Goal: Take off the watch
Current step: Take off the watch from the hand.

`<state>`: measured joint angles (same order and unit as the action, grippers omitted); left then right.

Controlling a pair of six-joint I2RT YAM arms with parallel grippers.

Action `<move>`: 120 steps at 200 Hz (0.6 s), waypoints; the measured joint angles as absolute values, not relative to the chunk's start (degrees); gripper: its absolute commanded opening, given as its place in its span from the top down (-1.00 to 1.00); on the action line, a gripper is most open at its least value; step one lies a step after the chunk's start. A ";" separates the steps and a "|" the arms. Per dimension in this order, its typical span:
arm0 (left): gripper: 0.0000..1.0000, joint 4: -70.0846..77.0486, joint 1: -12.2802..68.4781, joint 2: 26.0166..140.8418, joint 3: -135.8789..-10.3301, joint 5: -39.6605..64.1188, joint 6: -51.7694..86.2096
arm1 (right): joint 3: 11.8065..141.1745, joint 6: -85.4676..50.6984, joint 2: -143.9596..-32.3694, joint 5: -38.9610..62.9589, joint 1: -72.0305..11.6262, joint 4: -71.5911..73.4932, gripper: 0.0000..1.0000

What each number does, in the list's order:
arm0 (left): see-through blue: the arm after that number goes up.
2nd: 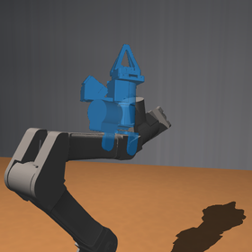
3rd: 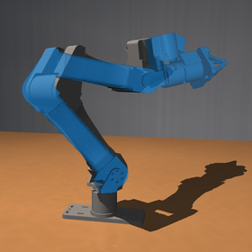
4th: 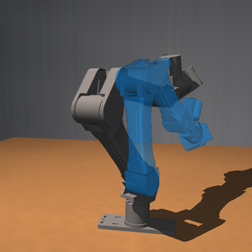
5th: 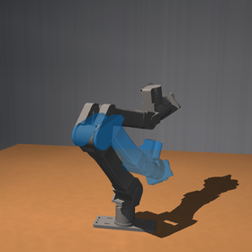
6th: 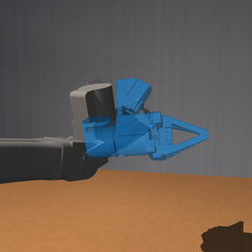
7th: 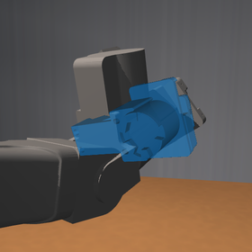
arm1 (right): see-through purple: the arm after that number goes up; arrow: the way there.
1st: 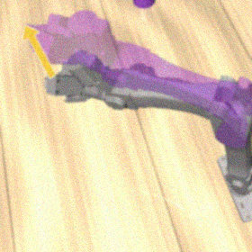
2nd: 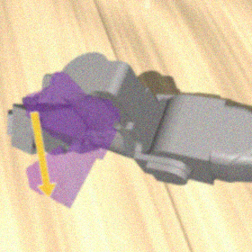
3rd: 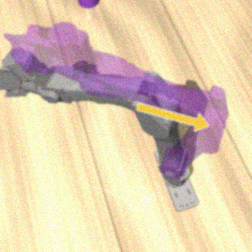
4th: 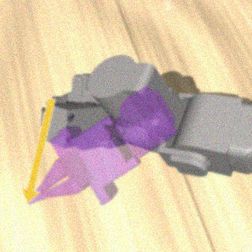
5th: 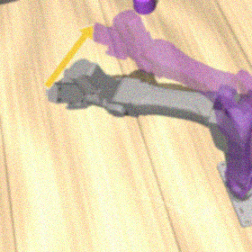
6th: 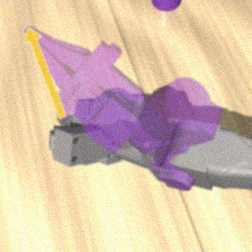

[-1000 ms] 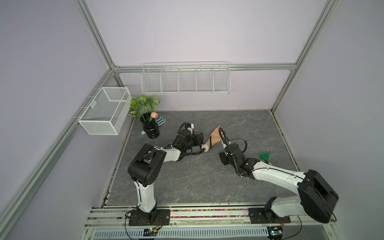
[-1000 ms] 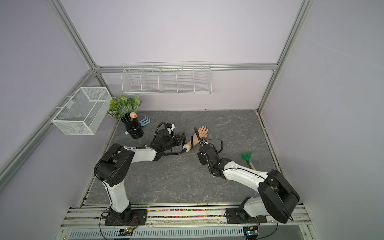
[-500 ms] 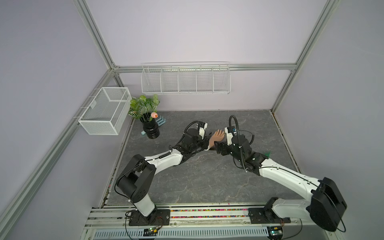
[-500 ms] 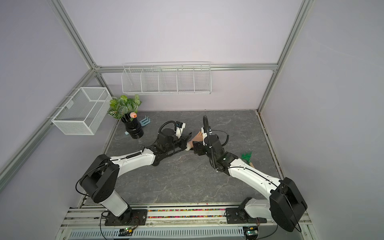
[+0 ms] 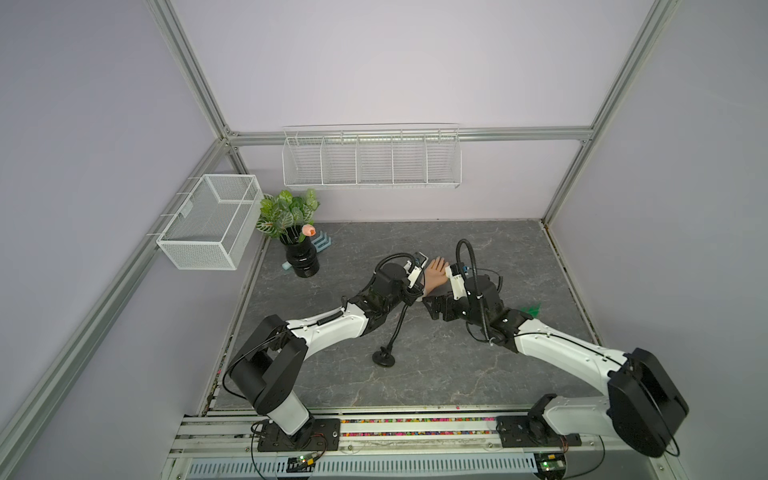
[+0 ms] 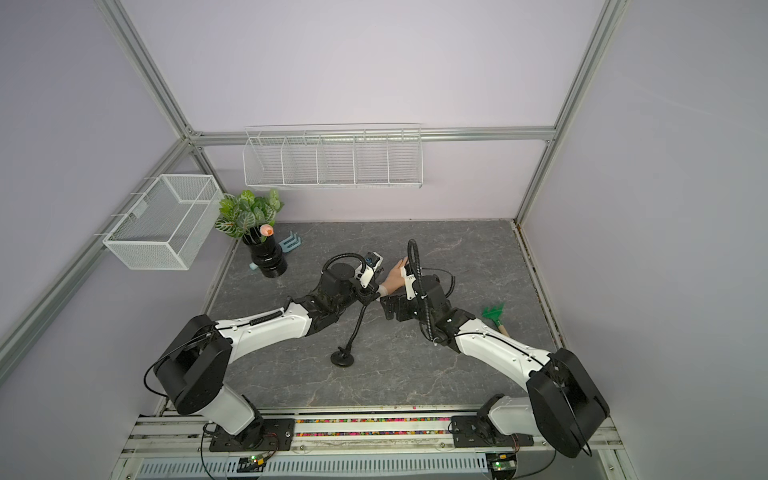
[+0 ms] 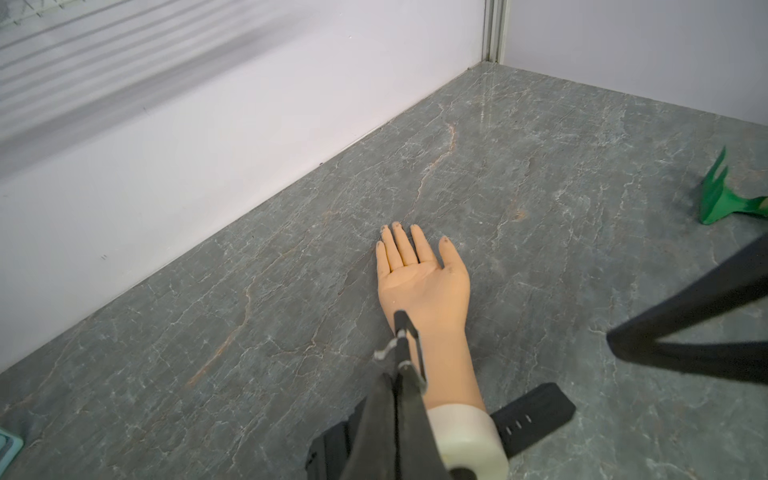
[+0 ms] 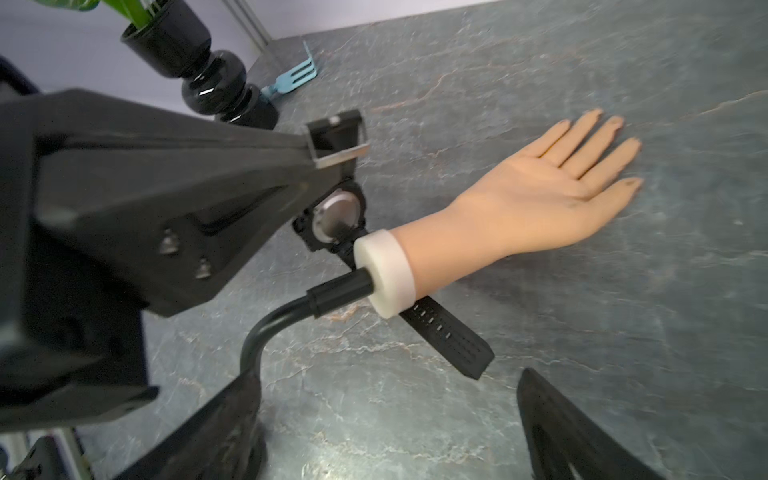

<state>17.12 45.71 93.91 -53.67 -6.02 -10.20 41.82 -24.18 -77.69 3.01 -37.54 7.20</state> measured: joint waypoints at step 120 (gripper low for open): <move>1.00 18.76 45.74 98.43 -51.88 -26.55 -11.33 | 47.22 -31.42 -87.88 -0.30 -38.72 7.35 -0.83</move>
<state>18.76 45.74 98.43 -51.88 -26.55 -11.33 47.22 -31.42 -87.88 -0.30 -38.72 7.35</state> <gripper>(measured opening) 0.045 0.923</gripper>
